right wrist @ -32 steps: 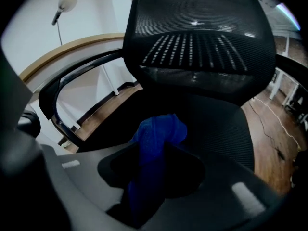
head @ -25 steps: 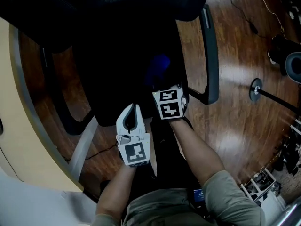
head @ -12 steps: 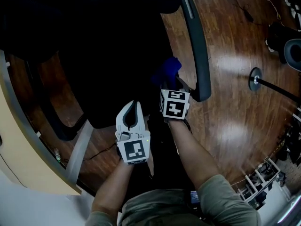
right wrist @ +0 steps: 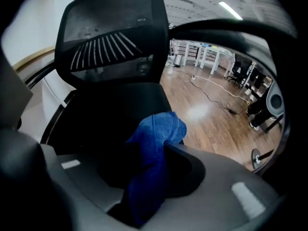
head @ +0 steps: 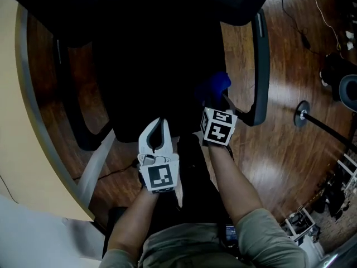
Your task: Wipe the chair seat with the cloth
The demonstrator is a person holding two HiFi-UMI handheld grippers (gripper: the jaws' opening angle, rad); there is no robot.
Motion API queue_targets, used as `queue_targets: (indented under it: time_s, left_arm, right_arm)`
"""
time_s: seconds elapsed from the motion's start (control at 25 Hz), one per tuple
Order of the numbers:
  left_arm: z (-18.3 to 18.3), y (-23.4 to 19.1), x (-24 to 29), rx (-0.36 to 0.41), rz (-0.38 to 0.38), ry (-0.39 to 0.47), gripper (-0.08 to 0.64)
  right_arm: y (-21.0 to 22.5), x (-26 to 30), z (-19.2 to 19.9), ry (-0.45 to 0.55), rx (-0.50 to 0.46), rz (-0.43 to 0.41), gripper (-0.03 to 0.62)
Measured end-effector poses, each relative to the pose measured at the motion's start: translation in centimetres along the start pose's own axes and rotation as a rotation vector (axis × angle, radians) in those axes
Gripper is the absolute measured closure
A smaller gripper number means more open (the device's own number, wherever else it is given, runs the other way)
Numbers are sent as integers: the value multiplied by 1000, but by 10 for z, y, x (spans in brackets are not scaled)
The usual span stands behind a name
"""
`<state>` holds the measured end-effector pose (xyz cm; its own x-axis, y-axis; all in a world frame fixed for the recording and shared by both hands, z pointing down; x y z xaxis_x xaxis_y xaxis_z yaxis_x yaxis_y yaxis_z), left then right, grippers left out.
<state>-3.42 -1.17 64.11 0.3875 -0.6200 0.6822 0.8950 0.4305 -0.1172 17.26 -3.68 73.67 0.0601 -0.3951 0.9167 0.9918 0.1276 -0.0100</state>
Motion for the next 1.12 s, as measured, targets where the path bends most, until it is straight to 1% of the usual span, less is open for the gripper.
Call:
queue_targets:
  time_s: [0.12,0.24,0.32,0.48,0.64,0.8,0.88,1.0,1.12]
  left_arm:
    - [1,-26,-19,-21,-59,12,555]
    - [9,-50,-42,-53,-116,12,555]
    - [19,-66,-58,-82,-150,12,555]
    - [42,-96,-86,-137,-212,5,555]
    - [62,-120,-105,-172,-248,10,555]
    - [75,-134,-119,-186,-255,13,555]
    - [80,-140,-123,-184,-253,3,555]
    - [89,-146,-126,-188,-262,-12,555]
    - [99,-146,-123,-198,-280,-18,555]
  right_arm:
    - [-38,-14,-13,51,-64,-61,465]
    - [-91,-27,-20,92,-151,-159,465]
    - [-130,-35,-19,110,-227,-227,463]
    - [-209,-48,0,110,-416,-373,463]
    - [-272,-56,27,65,-588,-479,462]
    - [-315,-55,55,3,-727,-536,462]
    - [-328,-51,67,-21,-769,-552,462]
    - [-337,-44,78,-48,-793,-560,460]
    - [-332,-36,82,-60,-790,-554,462]
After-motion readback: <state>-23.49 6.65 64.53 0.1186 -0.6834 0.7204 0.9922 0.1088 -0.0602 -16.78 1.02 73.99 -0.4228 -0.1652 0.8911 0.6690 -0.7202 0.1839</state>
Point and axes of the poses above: the fingertips, and each gripper's own axes: x forward along the fingers, y to its right, z out of its underside, the point moved 5 cm from there along -x, backward along the fingers, and after that the axes turned 5 degrees about -y, right-handed, at the moved point
